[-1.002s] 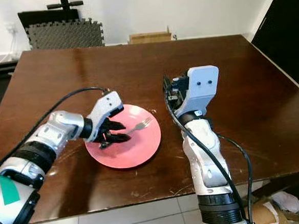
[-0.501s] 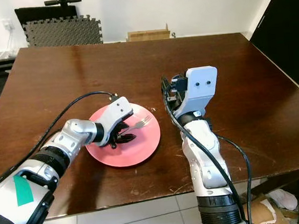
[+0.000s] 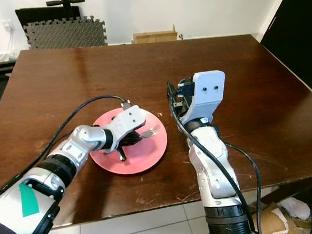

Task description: Setting the table

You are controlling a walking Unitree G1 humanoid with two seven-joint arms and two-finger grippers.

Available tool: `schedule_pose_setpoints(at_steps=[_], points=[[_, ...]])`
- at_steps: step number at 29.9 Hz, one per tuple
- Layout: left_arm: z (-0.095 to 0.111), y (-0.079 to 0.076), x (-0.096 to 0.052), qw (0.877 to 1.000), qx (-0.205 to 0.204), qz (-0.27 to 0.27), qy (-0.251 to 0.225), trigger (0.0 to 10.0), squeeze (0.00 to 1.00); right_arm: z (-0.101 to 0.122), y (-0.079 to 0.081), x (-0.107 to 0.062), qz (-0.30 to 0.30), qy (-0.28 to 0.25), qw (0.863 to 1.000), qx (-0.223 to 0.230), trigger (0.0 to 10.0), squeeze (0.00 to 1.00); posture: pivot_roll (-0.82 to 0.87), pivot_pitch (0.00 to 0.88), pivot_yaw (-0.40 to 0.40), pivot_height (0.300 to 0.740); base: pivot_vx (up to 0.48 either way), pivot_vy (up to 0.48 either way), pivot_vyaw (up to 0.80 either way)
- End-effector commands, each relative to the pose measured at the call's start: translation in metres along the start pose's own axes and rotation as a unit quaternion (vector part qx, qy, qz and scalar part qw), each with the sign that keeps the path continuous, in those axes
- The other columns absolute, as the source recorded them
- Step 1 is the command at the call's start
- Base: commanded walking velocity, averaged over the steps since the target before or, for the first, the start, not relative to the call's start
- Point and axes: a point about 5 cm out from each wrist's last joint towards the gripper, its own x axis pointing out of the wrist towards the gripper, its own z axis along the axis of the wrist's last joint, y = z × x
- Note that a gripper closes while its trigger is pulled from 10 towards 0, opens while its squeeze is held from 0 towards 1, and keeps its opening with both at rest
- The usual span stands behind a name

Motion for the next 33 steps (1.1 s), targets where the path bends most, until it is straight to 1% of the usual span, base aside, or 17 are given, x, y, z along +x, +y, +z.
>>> schedule_pose_setpoints(at_steps=[1, 7, 8, 11, 12, 13, 14, 15, 17, 18, 20, 23, 24, 26, 27, 29, 33], points=[[-0.023, -0.014, 0.003, 0.999, -0.012, -0.024, 0.041, 0.0, 0.0, -0.002, -0.002, -0.004, -0.004, 0.004, 1.0, 0.004, 10.0, 0.0, 0.05, 0.285, 0.013, 0.74, 0.0, 0.0, 0.0], [-0.024, -0.007, -0.003, 0.999, -0.018, -0.008, 0.028, 0.0, 0.0, -0.002, -0.002, -0.003, -0.004, 0.003, 1.0, 0.006, 10.0, 0.0, 0.06, 0.279, 0.007, 0.74, 0.0, 0.0, 0.0], [-0.018, 0.0, -0.005, 0.999, -0.031, 0.01, 0.007, 8.0, 0.0, -0.001, -0.001, -0.003, -0.005, 0.002, 1.0, 0.006, 10.0, 0.0, 0.05, 0.274, 0.007, 0.74, 0.0, 0.0, 0.0], [-0.012, 0.007, -0.009, 0.998, -0.046, 0.028, -0.016, 8.0, 0.0, -0.001, -0.001, -0.003, -0.006, 0.001, 1.0, 0.007, 10.0, 0.0, 0.06, 0.273, 0.007, 0.74, 0.0, 0.0, 0.0], [-0.002, 0.019, -0.015, 0.994, -0.078, 0.05, -0.051, 10.0, 0.0, 0.0, -0.002, -0.004, -0.008, -0.001, 1.0, 0.008, 10.0, 0.0, 0.06, 0.267, 0.008, 0.74, 0.0, 0.0, 0.0], [0.005, 0.027, -0.019, 0.99, -0.098, 0.062, -0.075, 10.0, 0.0, 0.001, -0.002, -0.004, -0.01, -0.002, 1.0, 0.008, 10.0, 0.0, 0.06, 0.267, 0.008, 0.74, 0.0, 0.0, 0.0], [0.02, 0.045, -0.035, 0.978, -0.135, 0.096, -0.128, 10.0, 0.0, 0.004, -0.003, -0.005, -0.018, -0.007, 1.0, 0.009, 10.0, 0.0, 0.06, 0.254, 0.008, 0.74, 0.0, 0.0, 0.0], [0.02, 0.045, -0.035, 0.978, -0.135, 0.096, -0.128, 10.0, 0.0, 0.004, -0.003, -0.005, -0.018, -0.007, 1.0, 0.009, 10.0, 0.0, 0.06, 0.254, 0.008, 0.74, 0.0, 0.0, 0.0], [0.035, 0.065, -0.059, 0.96, -0.163, 0.125, -0.191, 10.0, 0.0, 0.008, -0.006, -0.007, -0.029, -0.015, 0.999, 0.011, 10.0, 0.0, 0.07, 0.243, 0.002, 0.74, 0.0, 0.0, 0.0], [0.038, 0.07, -0.072, 0.955, -0.164, 0.132, -0.209, 10.0, 0.0, 0.01, -0.007, -0.008, -0.034, -0.017, 0.999, 0.012, 10.0, 0.0, 0.08, 0.239, -0.001, 0.74, 0.0, 0.0, 0.0], [0.036, 0.065, -0.085, 0.954, -0.16, 0.128, -0.219, 10.0, 0.0, 0.011, -0.008, -0.01, -0.038, -0.019, 0.999, 0.015, 10.0, 0.0, 0.09, 0.23, -0.008, 0.74, 0.0, 0.0, 0.0], [0.024, 0.05, -0.09, 0.967, -0.122, 0.126, -0.184, 10.0, 0.0, 0.01, -0.009, -0.012, -0.04, -0.017, 0.999, 0.017, 10.0, 0.0, 0.09, 0.223, -0.012, 0.74, 0.0, 0.0, 0.0], [0.024, 0.05, -0.09, 0.967, -0.122, 0.126, -0.184, 10.0, 0.0, 0.01, -0.009, -0.012, -0.04, -0.017, 0.999, 0.017, 10.0, 0.0, 0.09, 0.223, -0.012, 0.74, 0.0, 0.0, 0.0], [0.007, 0.047, -0.098, 0.974, -0.116, 0.147, -0.129, 10.0, 0.0, 0.009, -0.008, -0.012, -0.038, -0.016, 0.999, 0.017, 10.0, 0.0, 0.09, 0.215, -0.013, 0.74, 0.0, 0.0, 0.0], [0.007, 0.047, -0.098, 0.974, -0.116, 0.147, -0.129, 10.0, 0.0, 0.009, -0.008, -0.012, -0.038, -0.016, 0.999, 0.017, 10.0, 0.0, 0.09, 0.215, -0.013, 0.74, 0.0, 0.0, 0.0], [-0.021, 0.049, -0.113, 0.977, -0.102, 0.179, -0.058, 10.0, 0.0, 0.009, -0.008, -0.012, -0.039, -0.015, 0.999, 0.016, 10.0, 0.0, 0.1, 0.212, -0.01, 0.74, 0.0, 0.0, 0.0], [-0.053, 0.046, -0.138, 0.967, -0.147, 0.207, -0.011, 10.0, 0.0, 0.008, -0.01, -0.014, -0.043, -0.012, 0.999, 0.013, 10.0, 0.0, 0.1, 0.201, 0.001, 0.74, 0.0, 0.0, 0.0]])
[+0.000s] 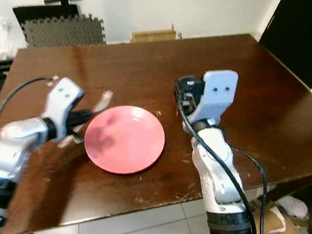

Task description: Setting the table

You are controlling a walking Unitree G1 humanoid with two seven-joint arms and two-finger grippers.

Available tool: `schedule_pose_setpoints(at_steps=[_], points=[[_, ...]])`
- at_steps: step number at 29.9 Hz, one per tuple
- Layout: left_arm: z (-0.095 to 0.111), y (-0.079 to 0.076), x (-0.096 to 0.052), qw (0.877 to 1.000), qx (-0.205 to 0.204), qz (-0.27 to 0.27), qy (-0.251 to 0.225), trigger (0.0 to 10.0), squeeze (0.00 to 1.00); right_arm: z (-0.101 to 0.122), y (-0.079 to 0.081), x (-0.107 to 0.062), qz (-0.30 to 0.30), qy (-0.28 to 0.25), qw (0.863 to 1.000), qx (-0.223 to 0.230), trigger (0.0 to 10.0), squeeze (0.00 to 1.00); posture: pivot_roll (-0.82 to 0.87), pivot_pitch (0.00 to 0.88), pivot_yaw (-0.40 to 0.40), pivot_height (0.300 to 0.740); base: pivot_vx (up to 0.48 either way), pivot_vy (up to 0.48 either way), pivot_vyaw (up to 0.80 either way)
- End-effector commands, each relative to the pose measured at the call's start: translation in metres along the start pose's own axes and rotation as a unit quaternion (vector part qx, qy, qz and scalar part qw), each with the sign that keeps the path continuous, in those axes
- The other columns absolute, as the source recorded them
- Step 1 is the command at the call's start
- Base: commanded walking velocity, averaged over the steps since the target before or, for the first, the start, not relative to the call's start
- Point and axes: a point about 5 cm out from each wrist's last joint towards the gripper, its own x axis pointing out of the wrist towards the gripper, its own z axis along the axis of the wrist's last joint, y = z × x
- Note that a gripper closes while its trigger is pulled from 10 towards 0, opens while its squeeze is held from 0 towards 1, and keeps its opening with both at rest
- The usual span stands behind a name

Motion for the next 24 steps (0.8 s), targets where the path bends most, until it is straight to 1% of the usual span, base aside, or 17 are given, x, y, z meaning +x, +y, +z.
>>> schedule_pose_setpoints(at_steps=[1, 3, 4, 5, 6, 7, 8, 10, 11, 12, 14, 15, 16, 17, 21, 22, 24], points=[[-0.013, 0.0, -0.01, 0.999, -0.017, 0.007, 0.029, 10.0, 0.0, -0.001, -0.003, -0.005, -0.006, 0.003, 1.0, -0.002, 10.0, 0.0, 0.1, 0.201, 0.001, 0.74, 0.0, 0.0, 0.0], [-0.029, 0.002, -0.025, 0.997, -0.047, 0.01, 0.064, 10.0, 0.0, -0.001, -0.005, -0.007, -0.009, 0.005, 1.0, -0.003, 10.0, 0.0, 0.1, 0.2, 0.001, 0.74, 0.0, 0.0, 0.0], [-0.029, 0.002, -0.025, 0.997, -0.047, 0.01, 0.064, 10.0, 0.0, -0.001, -0.005, -0.007, -0.009, 0.005, 1.0, -0.003, 10.0, 0.0, 0.1, 0.2, 0.001, 0.74, 0.0, 0.0, 0.0], [-0.041, -0.009, -0.035, 0.993, -0.089, -0.01, 0.083, 10.0, 0.0, -0.003, -0.008, -0.008, -0.012, 0.009, 1.0, -0.004, 10.0, 0.0, 0.12, 0.202, -0.004, 0.74, 0.0, 0.0, 0.0], [-0.042, -0.012, -0.036, 0.991, -0.098, -0.016, 0.085, 10.0, 0.0, -0.003, -0.008, -0.008, -0.013, 0.01, 1.0, -0.005, 10.0, 0.0, 0.12, 0.202, -0.004, 0.74, 0.0, 0.0, 0.0], [-0.042, -0.012, -0.036, 0.991, -0.098, -0.016, 0.085, 10.0, 0.0, -0.003, -0.008, -0.008, -0.013, 0.01, 1.0, -0.005, 10.0, 0.0, 0.12, 0.202, -0.004, 0.74, 0.0, 0.0, 0.0], [-0.052, -0.021, -0.038, 0.988, -0.11, -0.016, 0.109, 10.0, 0.0, -0.004, -0.007, -0.008, -0.011, 0.012, 1.0, -0.005, 10.0, 0.0, 0.12, 0.202, -0.004, 0.74, 0.0, 0.0, 0.0], [-0.06, -0.027, -0.04, 0.985, -0.117, -0.011, 0.129, 10.0, 0.0, -0.004, -0.006, -0.008, -0.008, 0.012, 1.0, -0.003, 10.0, 0.0, 0.12, 0.203, -0.007, 0.74, 0.0, 0.0, 0.0], [-0.06, -0.027, -0.04, 0.985, -0.117, -0.011, 0.129, 10.0, 0.0, -0.004, -0.006, -0.008, -0.008, 0.012, 1.0, -0.003, 10.0, 0.0, 0.12, 0.203, -0.007, 0.74, 0.0, 0.0, 0.0], [-0.069, -0.032, -0.042, 0.983, -0.098, -0.003, 0.153, 10.0, 0.0, -0.005, -0.005, -0.008, -0.008, 0.013, 1.0, -0.002, 10.0, 0.0, 0.12, 0.204, -0.005, 0.74, 0.0, 0.0, 0.0], [-0.072, -0.036, -0.043, 0.981, -0.105, 0.0, 0.163, 10.0, 0.0, -0.005, -0.005, -0.008, -0.008, 0.014, 1.0, -0.002, 10.0, 0.0, 0.12, 0.205, -0.003, 0.74, 0.0, 0.0, 0.0], [-0.074, -0.037, -0.043, 0.98, -0.106, 0.003, 0.168, 10.0, 0.85, -0.006, -0.005, -0.008, -0.008, 0.014, 1.0, -0.002, 10.0, 0.0, 0.12, 0.206, -0.004, 0.74, 0.0, 0.0, 0.0], [-0.075, -0.038, -0.042, 0.979, -0.106, 0.008, 0.172, 10.0, 1.0, -0.006, -0.005, -0.008, -0.008, 0.015, 1.0, -0.001, 10.0, 0.0, 0.12, 0.206, -0.005, 0.74, 0.0, 0.0, 0.0], [-0.075, -0.038, -0.042, 0.979, -0.106, 0.008, 0.172, 10.0, 1.0, -0.006, -0.005, -0.008, -0.008, 0.015, 1.0, -0.001, 10.0, 0.0, 0.12, 0.206, -0.005, 0.74, 0.0, 0.0, 0.0], [-0.062, -0.029, -0.04, 0.981, -0.108, 0.027, 0.156, 10.0, 1.0, -0.007, -0.006, -0.009, -0.009, 0.017, 1.0, -0.002, 10.0, 0.0, 0.12, 0.209, -0.005, 0.74, 0.0, 0.0, 0.0], [-0.056, -0.026, -0.04, 0.982, -0.11, 0.027, 0.148, 10.0, 0.02, -0.007, -0.006, -0.008, -0.009, 0.017, 1.0, -0.002, 10.0, 0.0, 0.12, 0.21, -0.006, 0.74, 0.0, 0.0, 0.0], [-0.044, -0.017, -0.042, 0.986, -0.094, 0.019, 0.133, 10.0, 0.0, -0.007, -0.006, -0.008, -0.009, 0.017, 1.0, -0.002, 10.0, 0.0, 0.12, 0.211, -0.007, 0.74, 0.0, 0.0, 0.0]])
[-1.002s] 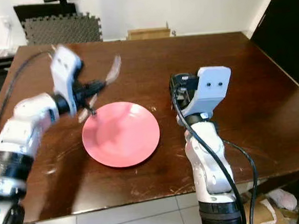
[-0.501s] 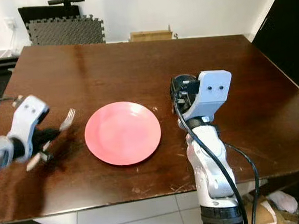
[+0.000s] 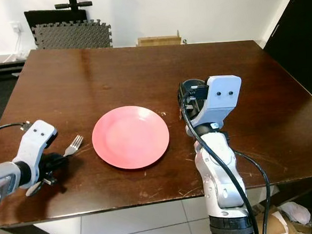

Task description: Setting the table

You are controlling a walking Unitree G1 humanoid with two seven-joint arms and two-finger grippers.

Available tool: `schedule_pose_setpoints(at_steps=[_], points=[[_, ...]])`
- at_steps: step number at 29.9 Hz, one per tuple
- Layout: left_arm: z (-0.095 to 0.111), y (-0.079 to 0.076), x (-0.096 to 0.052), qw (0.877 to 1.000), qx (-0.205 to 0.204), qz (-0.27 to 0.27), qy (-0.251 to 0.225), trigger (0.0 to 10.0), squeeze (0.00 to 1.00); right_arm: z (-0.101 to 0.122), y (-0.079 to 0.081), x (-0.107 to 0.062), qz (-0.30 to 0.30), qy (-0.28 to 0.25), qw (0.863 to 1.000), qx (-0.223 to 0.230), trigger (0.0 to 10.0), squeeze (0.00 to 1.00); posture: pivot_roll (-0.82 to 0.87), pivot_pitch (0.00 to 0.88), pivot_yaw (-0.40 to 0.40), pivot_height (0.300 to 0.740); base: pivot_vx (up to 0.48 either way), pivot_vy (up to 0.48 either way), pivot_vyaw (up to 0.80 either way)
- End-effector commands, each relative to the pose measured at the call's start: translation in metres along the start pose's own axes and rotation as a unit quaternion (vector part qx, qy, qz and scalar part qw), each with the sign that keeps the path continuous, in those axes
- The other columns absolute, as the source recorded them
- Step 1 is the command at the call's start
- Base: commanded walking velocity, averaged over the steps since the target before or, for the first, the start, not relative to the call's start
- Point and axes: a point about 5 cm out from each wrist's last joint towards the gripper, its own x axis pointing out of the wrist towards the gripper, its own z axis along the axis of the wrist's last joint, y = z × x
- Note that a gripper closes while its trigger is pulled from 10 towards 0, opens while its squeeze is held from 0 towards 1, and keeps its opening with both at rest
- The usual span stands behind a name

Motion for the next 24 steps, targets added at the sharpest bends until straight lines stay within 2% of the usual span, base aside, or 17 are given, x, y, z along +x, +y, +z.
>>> schedule_pose_setpoints(at_steps=[1, 5, 8, 10, 12, 16, 20, 22, 24], points=[[0.013, 0.011, -0.01, 1.0, 0.023, -0.012, -0.013, 10.0, 0.0, -0.003, -0.002, -0.002, -0.004, 0.009, 1.0, 0.0, 10.0, 0.0, 0.12, 0.213, -0.007, 0.74, 0.0, 0.0, 0.0], [0.022, 0.021, -0.022, 0.995, 0.063, -0.078, 0.004, 10.0, 0.0, -0.004, -0.001, -0.001, -0.002, 0.011, 1.0, 0.002, 10.0, 0.0, 0.14, 0.217, -0.009, 0.74, 0.0, 0.0, 0.0], [0.022, 0.025, -0.026, 0.991, 0.07, -0.107, 0.027, 10.0, 0.0, -0.006, 0.0, -0.001, 0.001, 0.012, 1.0, 0.004, 10.0, 0.0, 0.15, 0.22, -0.01, 0.74, 0.0, 0.0, 0.0], [0.018, 0.022, -0.027, 0.987, 0.047, -0.142, 0.057, 10.0, 0.0, -0.007, 0.001, -0.001, 0.003, 0.014, 1.0, 0.005, 10.0, 0.0, 0.15, 0.222, -0.006, 0.74, 0.0, 0.0, 0.0], [0.01, 0.011, -0.027, 0.977, 0.024, -0.192, 0.092, 10.0, 0.0, -0.008, 0.003, -0.001, 0.004, 0.016, 1.0, 0.008, 10.0, 0.0, 0.15, 0.225, -0.002, 0.74, 0.0, 0.0, 0.0], [0.003, 0.008, -0.024, 0.976, 0.056, -0.18, 0.111, 10.0, 0.0, -0.008, 0.003, -0.001, 0.003, 0.016, 1.0, 0.008, 10.0, 0.0, 0.15, 0.229, 0.009, 0.74, 0.0, 0.0, 0.0], [0.002, 0.007, -0.015, 0.979, 0.058, -0.159, 0.117, 10.0, 0.0, -0.008, 0.0, -0.003, -0.003, 0.016, 1.0, 0.007, 10.0, 0.0, 0.16, 0.232, 0.009, 0.74, 0.0, 0.0, 0.0], [-0.001, 0.01, -0.008, 0.981, 0.083, -0.128, 0.122, 10.0, 0.0, -0.009, -0.001, -0.004, -0.006, 0.018, 1.0, 0.007, 10.0, 0.0, 0.15, 0.233, 0.013, 0.74, 0.0, 0.0, 0.0], [-0.002, 0.011, -0.004, 0.983, 0.079, -0.116, 0.122, 10.0, 0.0, -0.009, -0.001, -0.005, -0.007, 0.018, 1.0, 0.007, 10.0, 0.0, 0.15, 0.235, 0.015, 0.74, 0.0, 0.0, 0.0]])
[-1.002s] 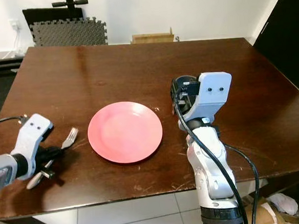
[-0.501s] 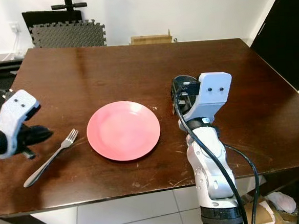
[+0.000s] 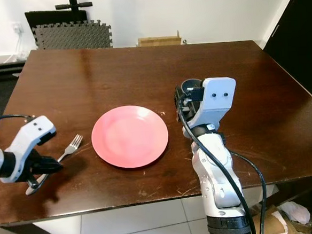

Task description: Setting the table

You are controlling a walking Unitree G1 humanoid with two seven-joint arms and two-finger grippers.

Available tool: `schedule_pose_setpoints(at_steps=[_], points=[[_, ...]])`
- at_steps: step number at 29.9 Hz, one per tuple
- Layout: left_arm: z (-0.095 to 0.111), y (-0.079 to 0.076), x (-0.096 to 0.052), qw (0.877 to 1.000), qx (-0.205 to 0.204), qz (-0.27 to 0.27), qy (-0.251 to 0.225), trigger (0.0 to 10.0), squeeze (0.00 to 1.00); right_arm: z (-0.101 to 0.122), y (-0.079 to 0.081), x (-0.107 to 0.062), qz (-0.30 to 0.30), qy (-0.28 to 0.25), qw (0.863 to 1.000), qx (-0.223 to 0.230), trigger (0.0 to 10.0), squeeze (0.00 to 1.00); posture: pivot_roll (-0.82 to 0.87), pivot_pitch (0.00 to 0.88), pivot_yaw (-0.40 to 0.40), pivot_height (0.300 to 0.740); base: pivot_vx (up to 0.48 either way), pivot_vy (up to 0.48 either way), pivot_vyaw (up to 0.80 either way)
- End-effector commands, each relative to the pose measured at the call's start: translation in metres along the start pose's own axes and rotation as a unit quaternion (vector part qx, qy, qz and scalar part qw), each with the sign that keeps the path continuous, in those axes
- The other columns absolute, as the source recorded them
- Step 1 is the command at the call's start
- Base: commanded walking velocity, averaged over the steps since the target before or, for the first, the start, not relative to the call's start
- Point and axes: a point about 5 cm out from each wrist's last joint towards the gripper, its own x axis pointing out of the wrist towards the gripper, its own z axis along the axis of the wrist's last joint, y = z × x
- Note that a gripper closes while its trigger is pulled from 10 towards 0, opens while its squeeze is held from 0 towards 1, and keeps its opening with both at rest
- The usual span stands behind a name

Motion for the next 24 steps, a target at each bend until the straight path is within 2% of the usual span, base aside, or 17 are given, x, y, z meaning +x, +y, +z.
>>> schedule_pose_setpoints(at_steps=[1, 7, 15, 19, 21, 24], points=[[-0.003, 0.002, 0.002, 1.0, 0.001, 0.012, 0.013, 10.0, 0.0, -0.001, -0.003, -0.004, -0.009, 0.002, 1.0, 0.003, 10.0, 0.0, 0.15, 0.235, 0.015, 0.74, 0.0, 0.0, 0.0], [0.0, 0.0, 0.005, 1.0, -0.012, 0.015, 0.007, 10.0, 0.0, -0.001, -0.004, -0.005, -0.013, 0.001, 1.0, 0.003, 10.0, 0.0, 0.15, 0.236, 0.017, 0.74, 0.0, 0.0, 0.0], [0.026, 0.009, -0.011, 0.999, -0.002, 0.02, -0.043, 10.0, 0.0, -0.001, -0.004, -0.005, -0.013, 0.0, 1.0, 0.003, 10.0, 0.0, 0.16, 0.233, 0.011, 0.74, 0.0, 0.0, 0.0], [0.026, 0.014, -0.014, 0.999, 0.007, 0.031, -0.042, 10.0, 0.0, -0.001, -0.003, -0.005, -0.011, 0.0, 1.0, 0.004, 10.0, 0.0, 0.16, 0.232, 0.01, 0.74, 0.0, 0.0, 0.0], [0.013, 0.02, -0.013, 0.999, 0.008, 0.04, -0.015, 10.0, 0.0, -0.002, -0.001, -0.005, -0.009, 0.0, 1.0, 0.006, 10.0, 0.0, 0.16, 0.23, 0.008, 0.74, 0.0, 0.0, 0.0], [0.007, 0.019, -0.011, 0.999, 0.003, 0.033, -0.006, 10.0, 0.0, -0.002, -0.001, -0.005, -0.008, 0.001, 1.0, 0.007, 10.0, 0.0, 0.16, 0.229, 0.004, 0.74, 0.0, 0.0, 0.0]])
